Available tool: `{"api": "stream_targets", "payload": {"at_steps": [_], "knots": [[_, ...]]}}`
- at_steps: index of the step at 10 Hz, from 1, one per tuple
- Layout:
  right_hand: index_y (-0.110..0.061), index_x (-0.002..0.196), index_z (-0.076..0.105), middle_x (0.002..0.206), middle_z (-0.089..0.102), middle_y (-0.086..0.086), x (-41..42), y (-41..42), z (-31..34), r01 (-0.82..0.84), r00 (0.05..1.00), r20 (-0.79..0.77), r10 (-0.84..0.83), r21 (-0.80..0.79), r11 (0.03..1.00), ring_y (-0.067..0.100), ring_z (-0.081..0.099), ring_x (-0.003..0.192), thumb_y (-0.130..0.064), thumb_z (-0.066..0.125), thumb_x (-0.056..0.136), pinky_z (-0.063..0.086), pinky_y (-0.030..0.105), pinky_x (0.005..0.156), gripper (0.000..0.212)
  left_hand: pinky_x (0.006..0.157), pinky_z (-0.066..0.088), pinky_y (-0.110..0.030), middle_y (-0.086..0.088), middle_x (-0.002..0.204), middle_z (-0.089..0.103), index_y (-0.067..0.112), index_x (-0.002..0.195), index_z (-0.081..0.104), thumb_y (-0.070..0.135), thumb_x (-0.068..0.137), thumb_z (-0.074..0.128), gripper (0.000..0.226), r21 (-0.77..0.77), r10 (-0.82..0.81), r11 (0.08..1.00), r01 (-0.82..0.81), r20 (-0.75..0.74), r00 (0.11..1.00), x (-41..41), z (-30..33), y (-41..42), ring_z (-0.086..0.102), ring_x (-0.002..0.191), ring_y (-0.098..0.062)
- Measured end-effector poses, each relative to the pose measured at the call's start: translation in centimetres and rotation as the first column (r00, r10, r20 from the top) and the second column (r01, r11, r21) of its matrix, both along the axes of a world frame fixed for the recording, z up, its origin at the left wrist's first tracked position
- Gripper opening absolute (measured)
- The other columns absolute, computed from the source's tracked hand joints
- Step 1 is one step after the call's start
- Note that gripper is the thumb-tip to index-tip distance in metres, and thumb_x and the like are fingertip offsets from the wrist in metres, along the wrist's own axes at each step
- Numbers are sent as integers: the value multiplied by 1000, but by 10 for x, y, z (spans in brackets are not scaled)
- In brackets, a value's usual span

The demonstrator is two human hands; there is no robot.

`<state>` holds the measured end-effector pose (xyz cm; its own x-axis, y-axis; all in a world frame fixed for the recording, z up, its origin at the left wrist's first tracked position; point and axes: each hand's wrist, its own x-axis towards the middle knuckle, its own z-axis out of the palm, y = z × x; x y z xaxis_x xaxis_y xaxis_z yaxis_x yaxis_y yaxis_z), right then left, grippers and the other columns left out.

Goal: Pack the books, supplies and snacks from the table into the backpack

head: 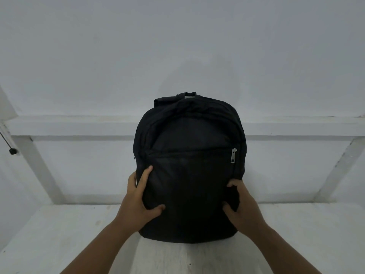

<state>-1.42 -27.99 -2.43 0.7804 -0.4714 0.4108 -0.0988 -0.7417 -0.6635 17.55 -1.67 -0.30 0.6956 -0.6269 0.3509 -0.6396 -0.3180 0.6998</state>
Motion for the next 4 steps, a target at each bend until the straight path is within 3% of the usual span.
{"api": "stream_targets", "payload": {"at_steps": [1, 2, 3, 4], "knots": [[-49, 124, 33, 123, 51, -23, -4, 3, -9, 14, 1000, -18, -14, 8, 1000, -9, 54, 108, -9, 67, 90, 46, 5, 83, 62, 109, 33, -19, 18, 146, 28, 59, 149, 2, 32, 75, 85, 114, 5, -29, 1000, 30, -62, 998, -4, -2, 4, 36, 131, 3], [-53, 137, 25, 138, 43, -23, -10, 9, -14, 9, 1000, -21, -8, 20, 1000, -9, 47, 120, -15, 61, 96, 36, -1, 94, 66, 112, 36, -22, 39, 147, 28, 59, 150, -1, 36, 84, 75, 103, 14, -60, 998, 62, -118, 991, -9, -8, 16, 32, 137, 13], [-59, 147, 16, 153, 20, -29, -25, 17, -24, 26, 1000, -18, -24, 84, 996, -19, 25, 133, -18, 56, 99, 23, -6, 100, 74, 110, 43, -26, 38, 149, 26, 67, 144, -8, 49, 85, 62, 94, 83, -56, 994, 77, -227, 972, -22, -10, 38, 41, 139, -2], [-77, 134, -1, 150, 8, -36, -58, 28, -55, 51, 997, -57, -44, 129, 990, -29, 17, 131, -18, 63, 95, 19, -11, 94, 96, 106, 44, -26, 22, 156, 29, 66, 141, -8, 55, 83, 62, 92, 114, -30, 991, 68, -306, 952, -50, -22, 57, 46, 137, -10]]}}
